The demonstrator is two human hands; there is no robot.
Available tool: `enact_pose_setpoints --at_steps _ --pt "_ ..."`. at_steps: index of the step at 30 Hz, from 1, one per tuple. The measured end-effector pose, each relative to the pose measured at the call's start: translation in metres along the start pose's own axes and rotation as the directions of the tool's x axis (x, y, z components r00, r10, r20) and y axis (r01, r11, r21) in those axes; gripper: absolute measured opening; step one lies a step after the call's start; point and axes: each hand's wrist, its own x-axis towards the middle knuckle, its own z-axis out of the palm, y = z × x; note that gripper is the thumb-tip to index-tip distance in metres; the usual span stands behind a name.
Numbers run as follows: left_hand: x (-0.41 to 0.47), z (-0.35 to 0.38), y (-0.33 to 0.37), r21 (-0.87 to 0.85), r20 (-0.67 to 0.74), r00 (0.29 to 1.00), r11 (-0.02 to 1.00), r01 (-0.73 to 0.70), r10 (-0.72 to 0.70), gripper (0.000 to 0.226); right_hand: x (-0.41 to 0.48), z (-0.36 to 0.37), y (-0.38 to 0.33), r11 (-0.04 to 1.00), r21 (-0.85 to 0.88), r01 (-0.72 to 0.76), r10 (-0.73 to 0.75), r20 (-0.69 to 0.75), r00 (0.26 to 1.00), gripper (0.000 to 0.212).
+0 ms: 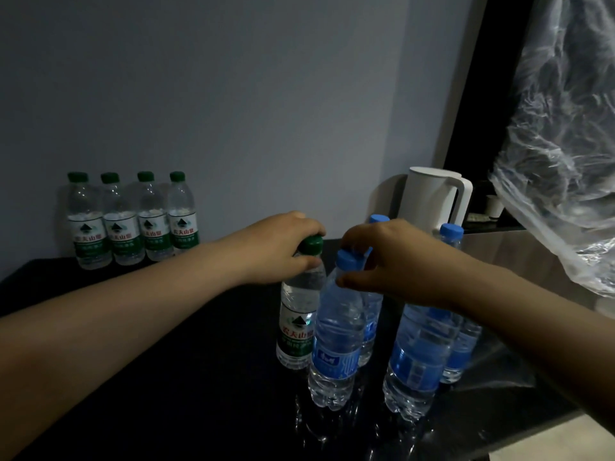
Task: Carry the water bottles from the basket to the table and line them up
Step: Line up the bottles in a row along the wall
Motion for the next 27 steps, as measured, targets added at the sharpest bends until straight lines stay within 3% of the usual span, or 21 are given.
enact_pose_setpoints --at_steps 11,19,27 --pt "0.002 0.002 -0.011 -0.059 -0.05 0.999 0.998 -0.007 0.004 0.025 0.008 -0.001 -0.004 1.0 -0.02 0.012 -0.012 -0.009 1.0 0.032" --pt "-0.004 -0.007 -0.032 -0.073 -0.022 0.999 0.996 0.047 -0.048 0.024 0.027 -0.003 -0.01 0.999 -0.037 -0.003 0.005 0.053 0.999 0.034" --pt "-0.004 -0.021 -0.059 -0.049 -0.084 0.994 0.997 0.061 -0.065 0.028 0.059 -0.005 -0.019 0.999 -0.031 0.027 -0.025 0.074 0.997 0.033"
